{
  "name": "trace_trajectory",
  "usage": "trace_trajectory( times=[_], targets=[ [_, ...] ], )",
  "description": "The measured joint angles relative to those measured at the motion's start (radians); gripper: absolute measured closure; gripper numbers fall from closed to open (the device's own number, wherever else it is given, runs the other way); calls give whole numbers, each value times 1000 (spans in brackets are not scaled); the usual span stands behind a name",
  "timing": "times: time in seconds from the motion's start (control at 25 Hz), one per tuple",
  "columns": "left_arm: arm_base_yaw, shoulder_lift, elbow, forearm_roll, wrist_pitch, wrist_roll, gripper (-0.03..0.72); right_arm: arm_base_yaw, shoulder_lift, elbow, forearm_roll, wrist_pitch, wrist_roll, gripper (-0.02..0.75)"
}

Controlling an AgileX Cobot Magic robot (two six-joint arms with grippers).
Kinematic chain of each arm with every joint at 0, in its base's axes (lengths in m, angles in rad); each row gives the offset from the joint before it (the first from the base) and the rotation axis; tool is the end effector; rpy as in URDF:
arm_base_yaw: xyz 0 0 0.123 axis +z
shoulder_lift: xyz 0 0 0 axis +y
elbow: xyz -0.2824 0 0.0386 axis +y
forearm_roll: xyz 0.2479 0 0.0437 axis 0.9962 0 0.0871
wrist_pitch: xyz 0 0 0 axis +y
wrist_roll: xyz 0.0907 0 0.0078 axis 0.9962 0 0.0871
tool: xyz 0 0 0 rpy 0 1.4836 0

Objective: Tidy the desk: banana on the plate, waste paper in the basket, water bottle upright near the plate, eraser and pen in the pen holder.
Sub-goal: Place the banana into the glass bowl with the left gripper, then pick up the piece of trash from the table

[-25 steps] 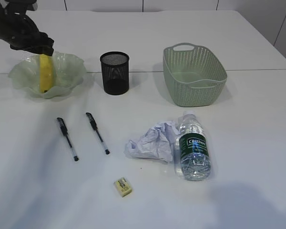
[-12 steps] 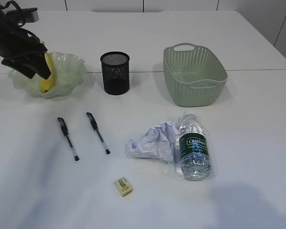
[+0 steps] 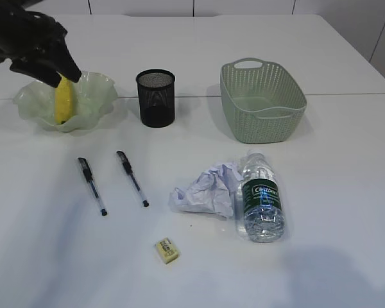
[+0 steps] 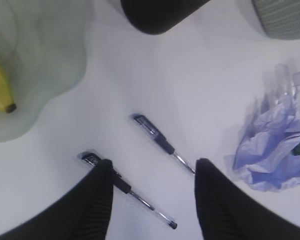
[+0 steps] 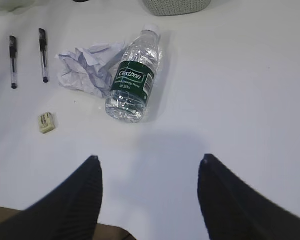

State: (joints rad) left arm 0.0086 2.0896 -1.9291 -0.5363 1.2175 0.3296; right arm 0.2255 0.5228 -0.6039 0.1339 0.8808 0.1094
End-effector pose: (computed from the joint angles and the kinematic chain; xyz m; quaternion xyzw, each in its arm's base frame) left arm 0.4515 -0.0398 0.2771 0.0972 0.9515 -0.2326 0.1762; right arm 0.0825 0.0286 0.3021 -0.0354 0.9068 0.1329 0.3986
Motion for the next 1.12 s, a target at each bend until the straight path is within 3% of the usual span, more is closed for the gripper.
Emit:
trace_trajectory(
  times=[0.2,0.4,0.68,1.12],
  targets=[
    [0,-90,27,-7,2,-6,324,0,0,0,0,-2,2,289],
    [0,-223,148,12,4,-6,327,0,0,0,-10,-5,2,290],
    [0,-434,377,31,-61,-6,327,0,0,0,27,-5,3,290],
    [0,-758,844,35,-205,-6,345,0,0,-6,28,22,-29,290]
  ],
)
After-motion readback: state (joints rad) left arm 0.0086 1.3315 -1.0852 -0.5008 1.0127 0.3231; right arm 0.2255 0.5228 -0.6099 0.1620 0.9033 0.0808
